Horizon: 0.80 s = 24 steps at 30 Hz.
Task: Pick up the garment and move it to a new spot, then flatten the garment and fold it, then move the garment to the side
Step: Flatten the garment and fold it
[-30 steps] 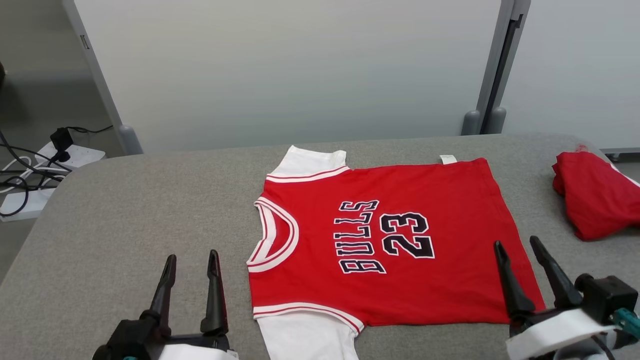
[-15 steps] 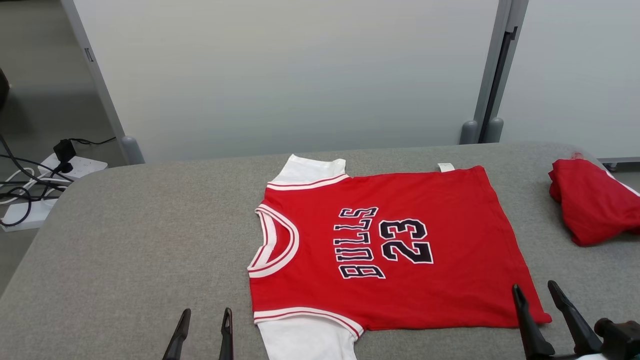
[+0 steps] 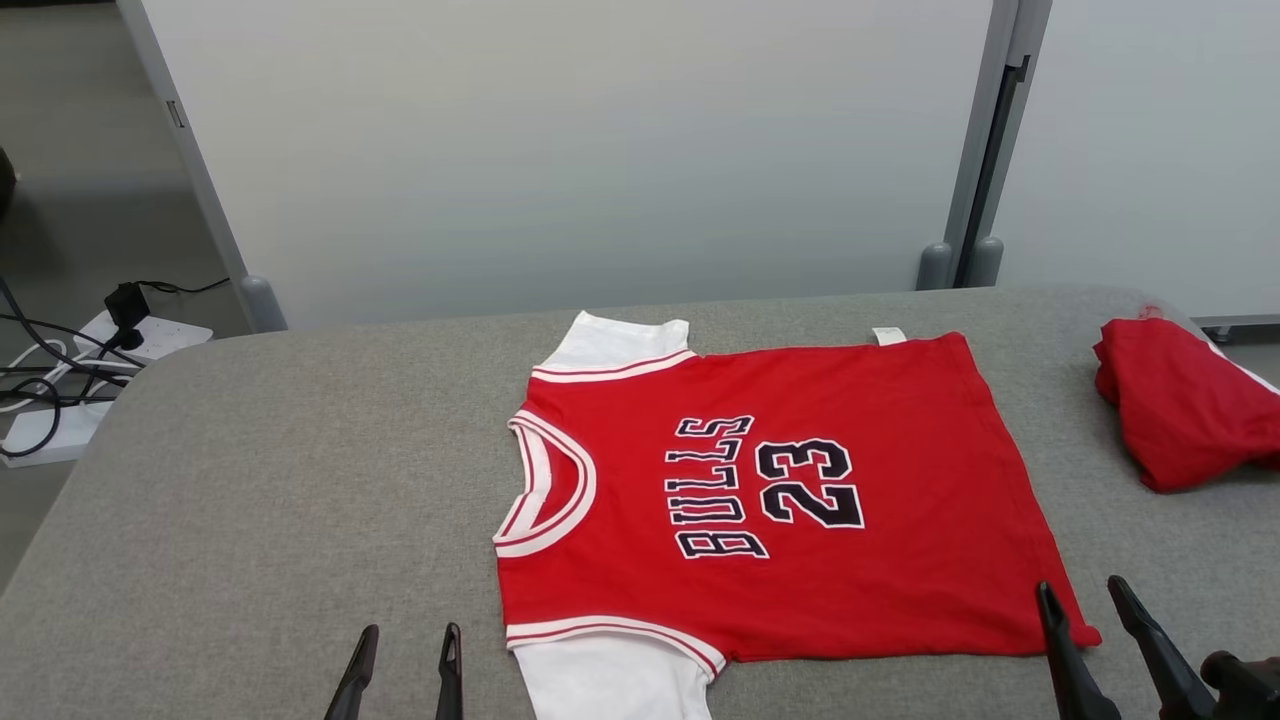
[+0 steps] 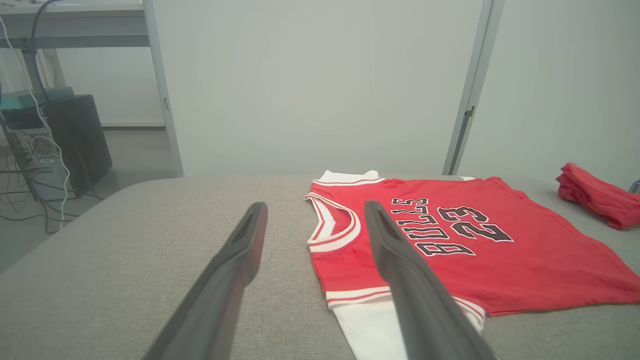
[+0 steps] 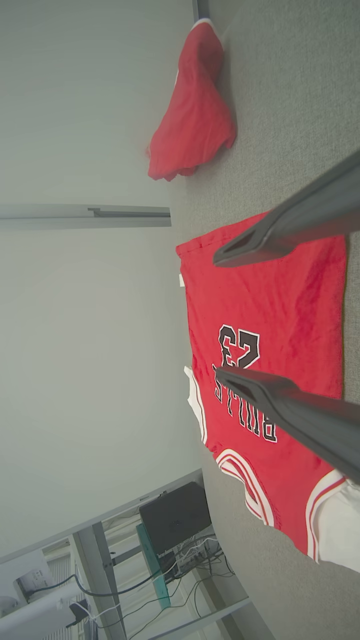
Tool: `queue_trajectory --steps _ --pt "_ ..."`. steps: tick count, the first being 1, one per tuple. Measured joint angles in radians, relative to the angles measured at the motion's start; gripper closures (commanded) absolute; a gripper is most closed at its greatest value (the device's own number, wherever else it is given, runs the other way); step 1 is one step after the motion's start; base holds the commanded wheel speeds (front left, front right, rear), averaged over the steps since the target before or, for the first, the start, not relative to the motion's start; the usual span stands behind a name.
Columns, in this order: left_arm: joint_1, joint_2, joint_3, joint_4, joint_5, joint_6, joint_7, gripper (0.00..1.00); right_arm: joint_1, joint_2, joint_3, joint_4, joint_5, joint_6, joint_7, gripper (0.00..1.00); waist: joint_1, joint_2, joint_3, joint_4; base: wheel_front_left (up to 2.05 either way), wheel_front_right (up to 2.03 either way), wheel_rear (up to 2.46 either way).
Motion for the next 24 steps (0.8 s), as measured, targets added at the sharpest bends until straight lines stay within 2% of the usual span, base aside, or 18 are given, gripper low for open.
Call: queue_trajectory --steps 11,17,24 --pt "0.000 0.000 -0.017 0.026 -0.002 -0.001 0.000 0.00 0.000 0.005 -0.003 0.000 0.000 0.000 0.000 0.00 0.0000 0.0000 0.000 0.010 0.00 0.00 0.00" --pt "-0.003 0.000 -0.075 0.176 -0.052 -0.036 0.006 0.00 0.000 0.003 0.000 0.004 0.000 0.000 0.000 0.00 0.0000 0.0000 0.016 0.013 0.00 0.00 0.00" --pt "-0.072 0.000 -0.173 0.316 -0.123 -0.044 0.068 0.00 -0.001 -0.004 0.002 0.006 0.000 0.000 0.000 0.00 0.0000 0.0000 0.046 0.013 0.00 0.00 0.00"
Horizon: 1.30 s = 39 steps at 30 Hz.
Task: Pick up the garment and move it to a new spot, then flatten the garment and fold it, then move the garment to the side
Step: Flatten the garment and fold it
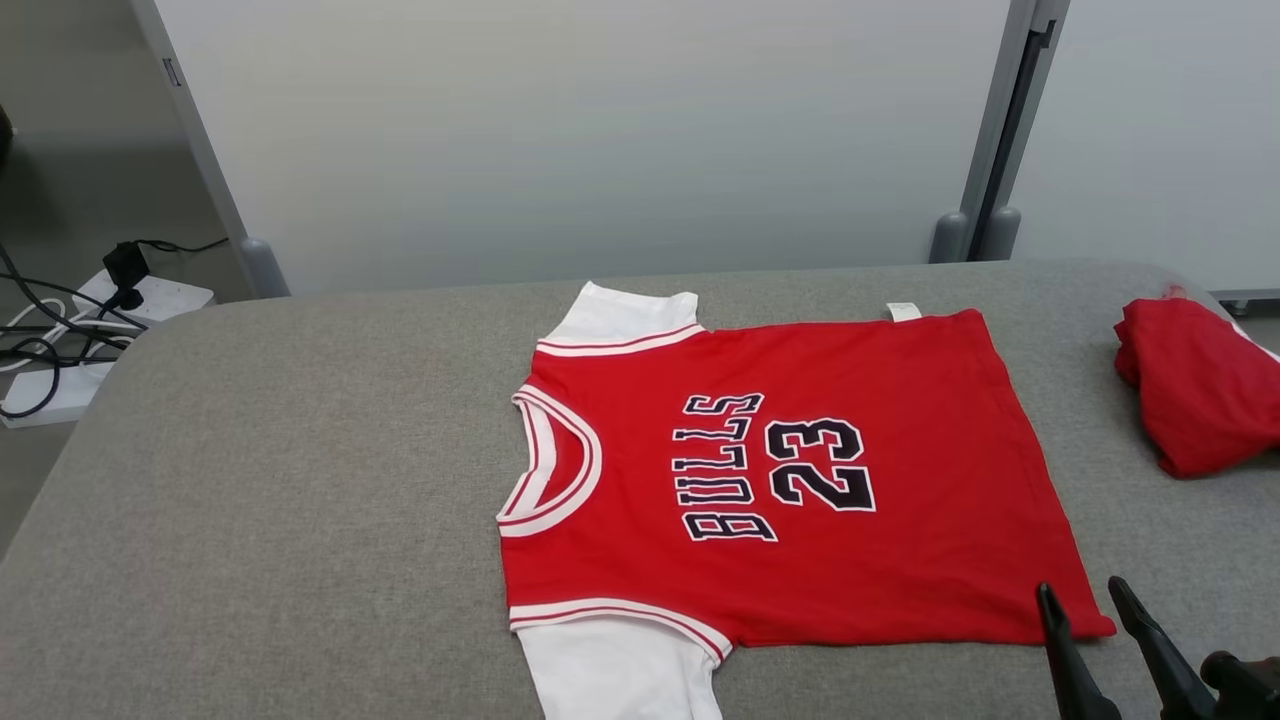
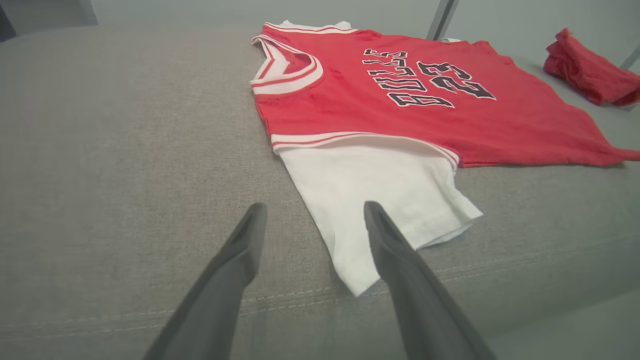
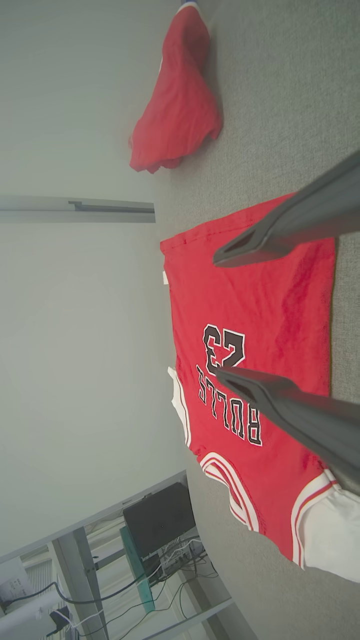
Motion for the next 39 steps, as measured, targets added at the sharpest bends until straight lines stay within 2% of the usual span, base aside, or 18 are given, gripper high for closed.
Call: queue_trajectory --steps 9,14,21,24,25,27,29,31,32,39 --pt "-0.093 -0.001 -0.136 0.148 -0.079 0.010 0.086 0.00 -0.010 -0.017 0.003 0.000 0.000 0.000 0.000 0.00 0.0000 0.0000 0.045 -0.005 0.00 0.00 0.00" --pt "-0.138 -0.001 -0.176 0.200 -0.128 0.028 0.086 0.00 -0.025 -0.022 0.006 0.000 0.000 0.000 0.000 0.00 0.0000 0.0000 0.062 -0.010 0.00 0.00 0.00" --pt "-0.168 -0.002 -0.222 0.250 -0.184 0.028 0.101 0.00 -0.025 -0.027 0.009 0.001 0.000 0.000 0.000 0.00 0.0000 0.0000 0.071 -0.018 0.00 0.00 0.00" --pt "-0.185 -0.002 -0.239 0.263 -0.196 0.028 0.101 0.12 -0.026 -0.033 0.009 0.001 0.004 0.000 0.000 0.00 0.0000 0.0000 0.074 -0.020 0.00 0.00 0.00" --pt "-0.190 -0.002 -0.243 0.267 -0.200 0.029 0.100 0.26 -0.026 -0.035 0.009 0.001 0.010 0.000 0.000 0.00 0.0001 0.0000 0.075 -0.020 0.00 0.00 0.00" --pt "-0.202 -0.002 -0.250 0.281 -0.218 0.036 0.099 0.36 -0.027 -0.038 0.009 0.001 0.011 0.000 0.000 0.00 0.0000 0.0000 0.076 -0.021 0.00 0.00 0.00" --pt "-0.206 -0.002 -0.255 0.292 -0.230 0.036 0.099 0.54 -0.029 -0.040 0.011 0.001 0.011 0.000 0.000 0.00 0.0000 0.0000 0.076 -0.024 0.00 0.00 0.00" --pt "-0.208 -0.002 -0.265 0.303 -0.240 0.036 0.095 0.79 -0.038 -0.041 0.018 0.001 0.011 0.000 0.000 0.00 0.0000 0.0000 0.076 -0.027 0.00 0.00 0.00" --pt "-0.213 -0.002 -0.271 0.311 -0.242 0.036 0.095 1.00 -0.044 -0.041 0.021 0.001 0.011 0.000 0.000 0.00 0.0000 0.0000 0.075 -0.029 0.00 0.00 0.00" --pt "-0.230 0.000 -0.281 0.333 -0.257 0.036 0.072 1.00 -0.047 -0.043 0.000 0.038 0.029 0.000 0.000 0.00 0.0000 0.0000 0.074 -0.037 0.00 0.00 0.00"
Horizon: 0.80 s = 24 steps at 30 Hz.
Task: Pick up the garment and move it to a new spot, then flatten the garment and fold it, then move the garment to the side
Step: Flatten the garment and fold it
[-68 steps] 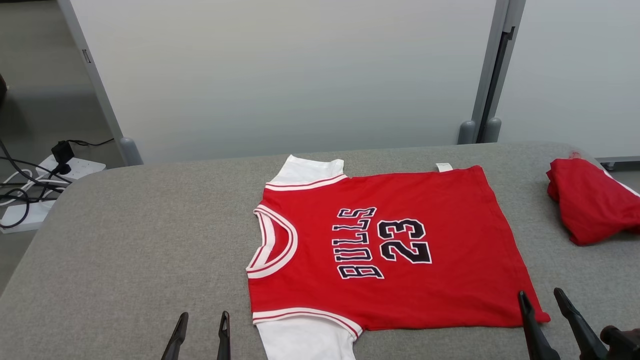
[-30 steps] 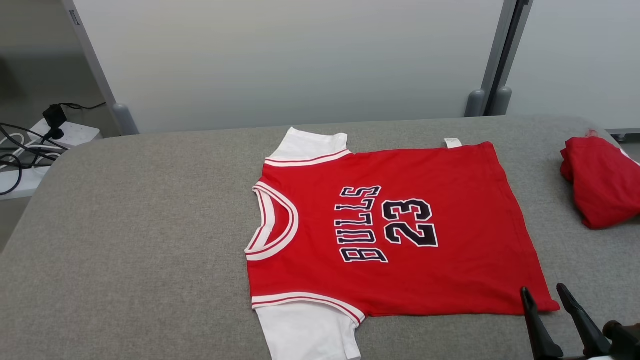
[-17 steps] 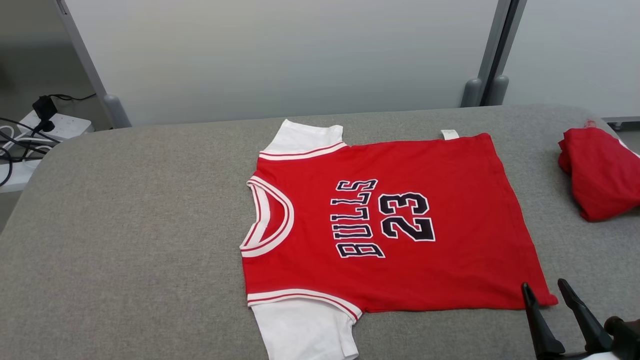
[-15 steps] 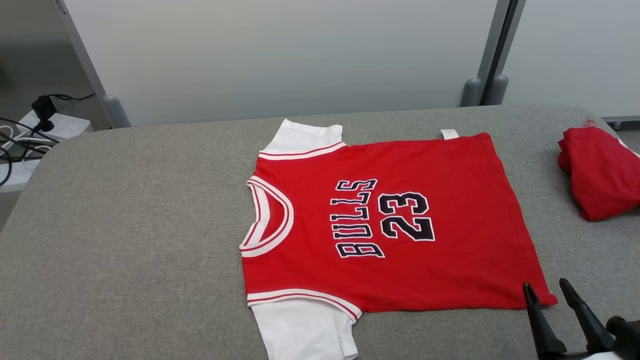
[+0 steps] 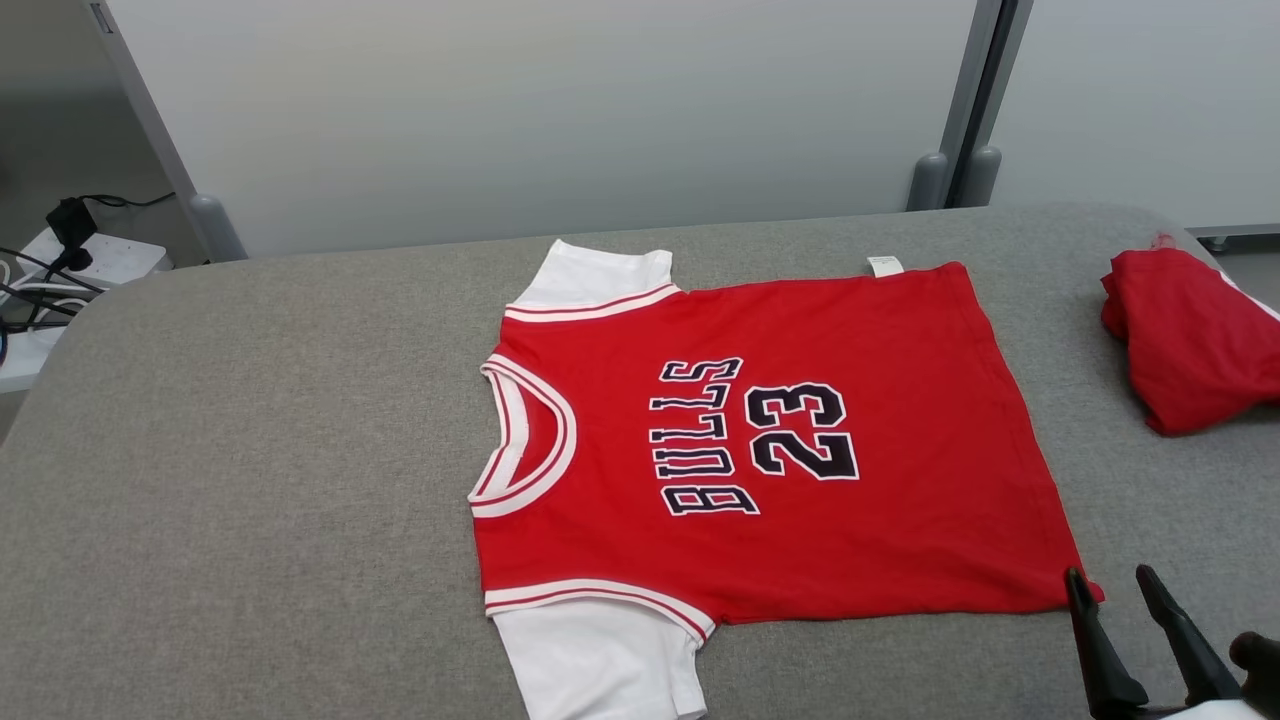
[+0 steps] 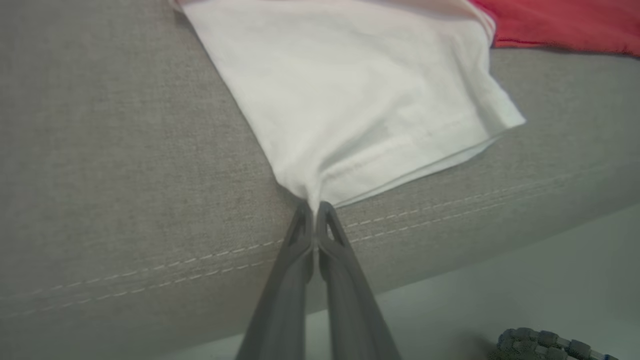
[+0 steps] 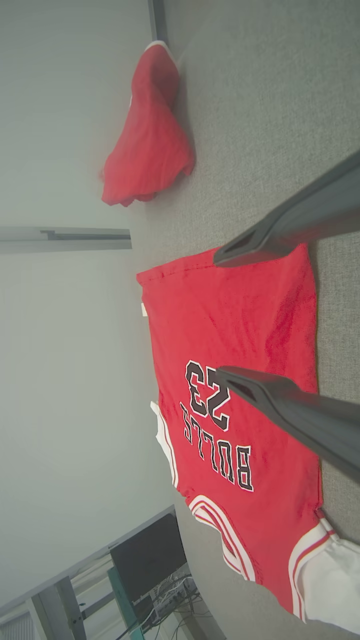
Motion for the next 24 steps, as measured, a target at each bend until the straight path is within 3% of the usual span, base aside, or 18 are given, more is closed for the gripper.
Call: queue_trajectory --steps 9,17,24 --pt "-0.006 0.084 0.014 -0.074 0.001 0.033 -0.006 1.00 -0.058 -0.014 0.003 0.252 0.249 -0.001 0.002 0.00 0.0001 0.0000 0.012 0.024 0.00 0.00 0.00" --pt "-0.005 0.117 0.009 -0.190 0.010 0.069 0.041 1.00 -0.197 -0.041 0.036 0.476 0.309 -0.001 0.052 0.00 0.0001 0.0000 0.030 0.052 0.00 0.00 0.00" --pt "0.012 0.125 -0.009 -0.264 0.012 0.086 0.073 1.00 -0.279 -0.038 0.079 0.585 0.368 -0.001 0.064 0.01 0.0000 0.0000 0.050 0.061 0.00 0.00 0.00"
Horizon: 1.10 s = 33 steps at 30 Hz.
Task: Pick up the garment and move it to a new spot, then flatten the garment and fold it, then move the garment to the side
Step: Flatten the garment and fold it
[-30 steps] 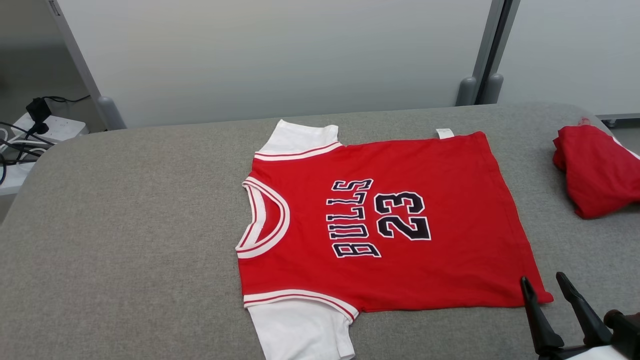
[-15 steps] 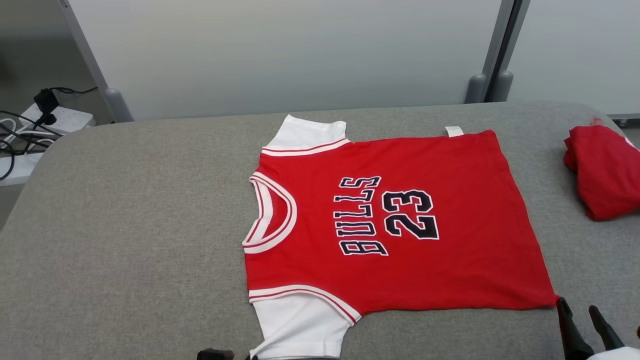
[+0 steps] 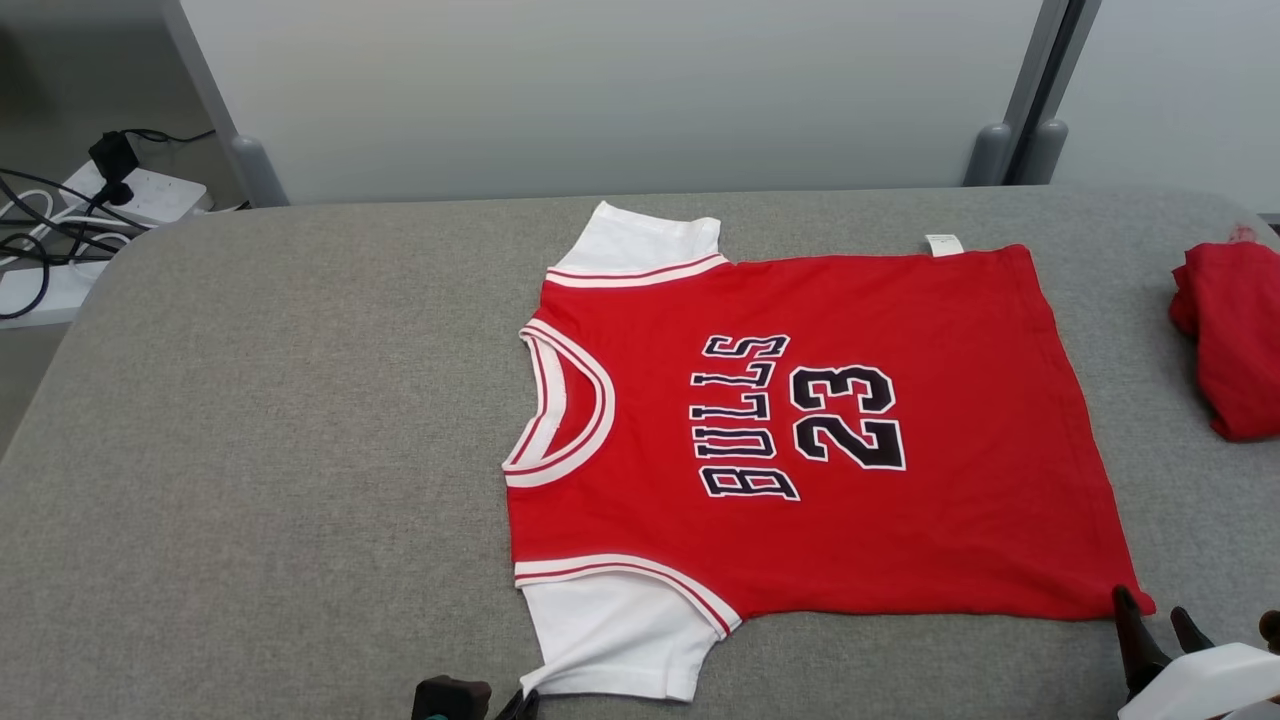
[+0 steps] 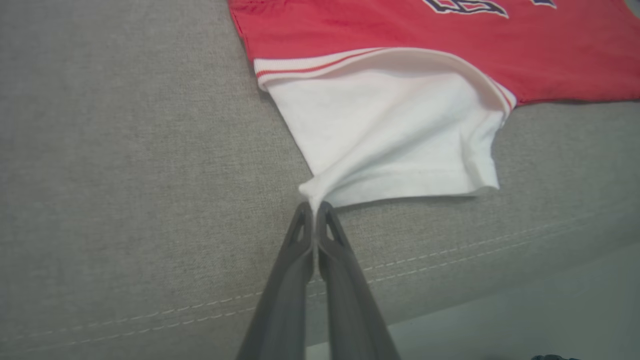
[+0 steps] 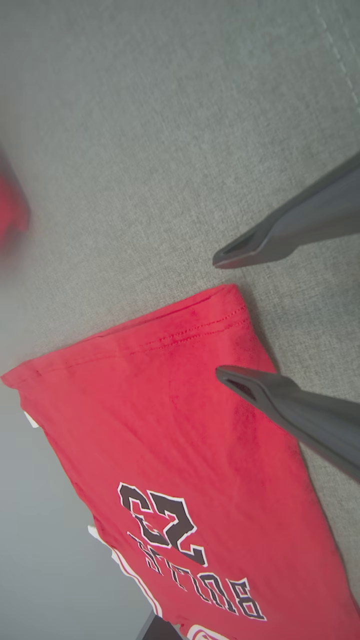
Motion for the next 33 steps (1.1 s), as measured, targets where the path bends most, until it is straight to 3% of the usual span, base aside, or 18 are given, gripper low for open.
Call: queue_trajectory --steps 1,8,12,13,14,15,26,33 --pt "0.001 0.002 -0.003 -0.006 0.002 0.002 0.005 1.00 -0.009 0.000 0.008 0.014 0.009 0.000 0.000 0.02 0.0000 0.0000 0.003 0.001 0.00 0.00 0.00" --pt "-0.001 0.026 -0.011 -0.060 0.009 0.012 0.028 1.00 -0.064 0.000 0.050 0.097 0.082 0.000 0.000 0.51 0.0000 0.0000 0.025 0.016 0.00 0.00 0.00" --pt "-0.001 0.033 -0.012 -0.080 0.015 0.021 0.038 1.00 -0.087 -0.001 0.065 0.140 0.119 0.000 0.000 0.58 0.0000 0.0000 0.031 0.018 0.00 0.00 0.00" --pt "-0.001 0.034 -0.013 -0.086 0.016 0.021 0.038 1.00 -0.091 -0.002 0.074 0.149 0.125 0.000 0.000 0.67 0.0000 0.0000 0.032 0.019 0.00 0.00 0.00" --pt "-0.001 0.036 -0.013 -0.091 0.016 0.022 0.039 1.00 -0.094 -0.001 0.081 0.156 0.128 0.000 0.000 0.96 0.0000 0.0000 0.032 0.019 0.00 0.00 0.00" --pt "-0.001 0.039 -0.014 -0.097 0.016 0.026 0.042 1.00 -0.097 -0.001 0.086 0.159 0.129 0.000 -0.001 1.00 0.0000 0.0000 0.031 0.019 0.00 0.00 0.00" --pt "0.010 0.074 -0.002 -0.233 0.013 0.064 0.062 1.00 -0.086 -0.074 0.155 0.090 0.139 0.000 -0.046 1.00 0.0000 0.0000 0.017 0.017 0.00 0.00 0.00" --pt "0.094 0.135 0.013 -0.392 0.007 0.111 0.101 1.00 -0.018 -0.119 0.180 0.009 0.139 0.000 -0.052 1.00 0.0000 0.0000 0.003 0.000 0.00 0.00 0.00"
